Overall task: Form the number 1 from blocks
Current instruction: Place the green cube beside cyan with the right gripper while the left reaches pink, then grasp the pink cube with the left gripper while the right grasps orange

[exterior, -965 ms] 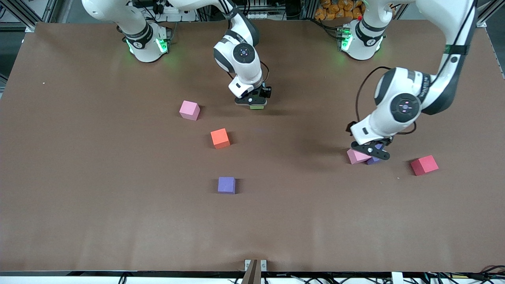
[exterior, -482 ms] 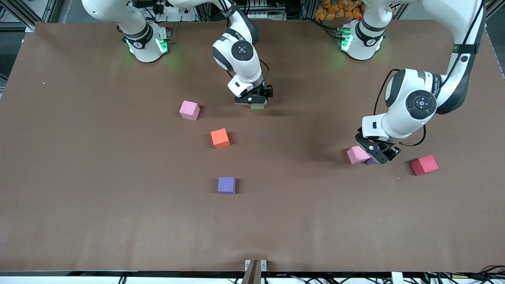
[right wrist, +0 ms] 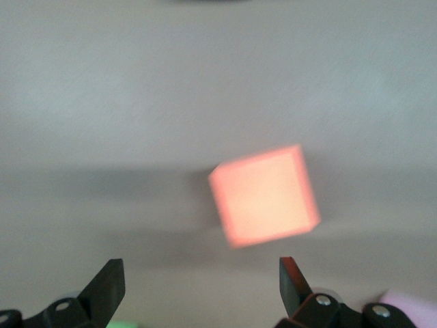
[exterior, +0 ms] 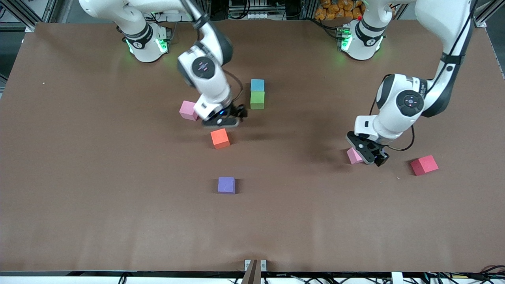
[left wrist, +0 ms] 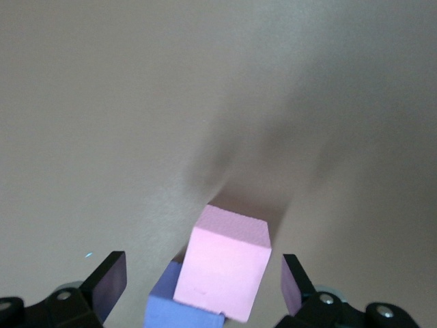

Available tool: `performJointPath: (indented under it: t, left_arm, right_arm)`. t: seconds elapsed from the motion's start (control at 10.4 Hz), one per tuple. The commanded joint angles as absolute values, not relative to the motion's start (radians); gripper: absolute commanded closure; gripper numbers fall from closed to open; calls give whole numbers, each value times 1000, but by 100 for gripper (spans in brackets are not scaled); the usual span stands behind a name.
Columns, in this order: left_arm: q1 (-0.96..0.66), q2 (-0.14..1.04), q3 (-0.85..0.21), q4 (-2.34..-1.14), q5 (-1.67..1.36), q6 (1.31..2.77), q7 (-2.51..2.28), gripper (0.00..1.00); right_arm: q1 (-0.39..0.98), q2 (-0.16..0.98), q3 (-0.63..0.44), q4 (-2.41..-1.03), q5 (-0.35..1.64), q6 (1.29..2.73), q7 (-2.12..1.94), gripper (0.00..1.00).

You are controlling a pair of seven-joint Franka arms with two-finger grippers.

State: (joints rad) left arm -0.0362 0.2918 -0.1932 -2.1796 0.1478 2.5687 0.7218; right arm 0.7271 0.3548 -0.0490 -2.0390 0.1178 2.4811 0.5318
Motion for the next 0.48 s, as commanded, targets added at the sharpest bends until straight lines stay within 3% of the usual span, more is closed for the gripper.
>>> performJointPath:
  t: [0.0,0.39]
  left_arm:
    - [-43,287,-187,-2221,173,2631,749,0]
    - [-41,282,-175,-2272,277,2692,750,0]
  right_arm:
    - [660,408,-34,-1978,101,2494,399,0]
    - [672,506,-34,-1948,101,2602,388,0]
